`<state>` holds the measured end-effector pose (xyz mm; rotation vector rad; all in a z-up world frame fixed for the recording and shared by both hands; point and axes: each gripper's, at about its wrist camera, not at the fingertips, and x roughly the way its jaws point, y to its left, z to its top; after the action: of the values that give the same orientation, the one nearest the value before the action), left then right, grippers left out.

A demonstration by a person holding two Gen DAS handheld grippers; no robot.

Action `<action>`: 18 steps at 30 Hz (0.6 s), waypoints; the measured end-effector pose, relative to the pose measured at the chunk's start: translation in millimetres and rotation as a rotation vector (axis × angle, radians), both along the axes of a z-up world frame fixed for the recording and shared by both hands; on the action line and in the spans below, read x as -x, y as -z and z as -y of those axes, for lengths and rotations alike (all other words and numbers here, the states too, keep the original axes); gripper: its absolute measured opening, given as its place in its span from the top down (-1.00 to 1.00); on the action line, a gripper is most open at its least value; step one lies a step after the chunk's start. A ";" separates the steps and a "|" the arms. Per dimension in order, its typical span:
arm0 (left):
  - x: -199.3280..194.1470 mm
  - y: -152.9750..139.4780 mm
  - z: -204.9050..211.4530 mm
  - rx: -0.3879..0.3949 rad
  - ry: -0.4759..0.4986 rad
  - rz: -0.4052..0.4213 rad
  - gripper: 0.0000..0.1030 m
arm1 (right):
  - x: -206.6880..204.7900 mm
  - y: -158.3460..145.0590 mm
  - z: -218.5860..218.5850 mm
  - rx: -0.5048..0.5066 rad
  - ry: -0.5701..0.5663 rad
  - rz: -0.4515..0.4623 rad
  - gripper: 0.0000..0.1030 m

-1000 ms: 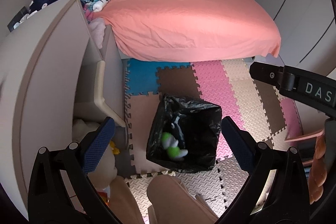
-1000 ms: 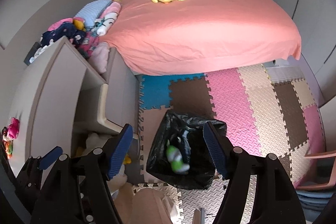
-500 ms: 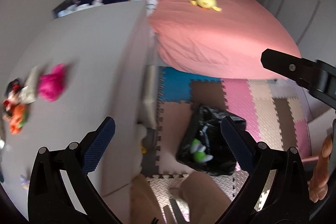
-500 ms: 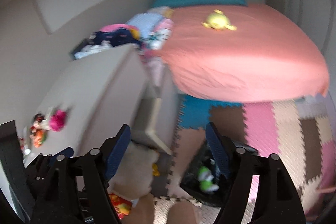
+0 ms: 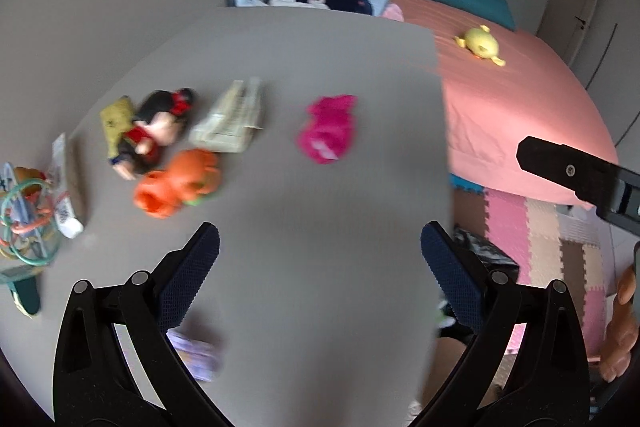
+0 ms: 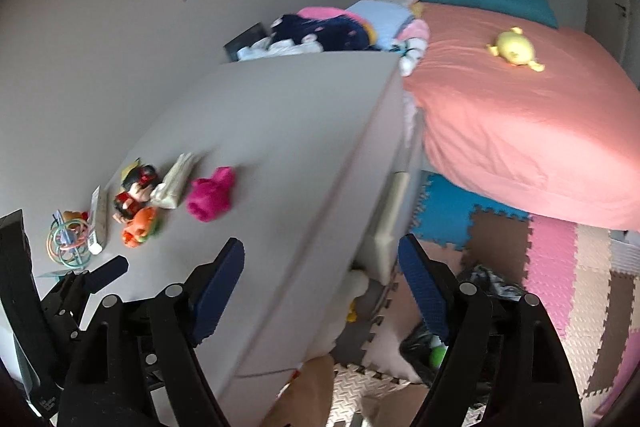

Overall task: Collect trash
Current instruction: 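Move both tools back over the desk toward the pink and orange toys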

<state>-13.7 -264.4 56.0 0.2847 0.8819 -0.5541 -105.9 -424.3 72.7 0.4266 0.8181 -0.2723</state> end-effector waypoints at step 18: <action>-48.7 22.7 -48.3 -0.104 0.118 0.102 -0.62 | -104.8 31.0 -53.4 -0.063 -0.056 -0.108 -0.06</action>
<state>35.0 -216.0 33.3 0.4578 0.7994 -0.5984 -1.1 -371.0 41.8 0.4502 0.9452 -0.2192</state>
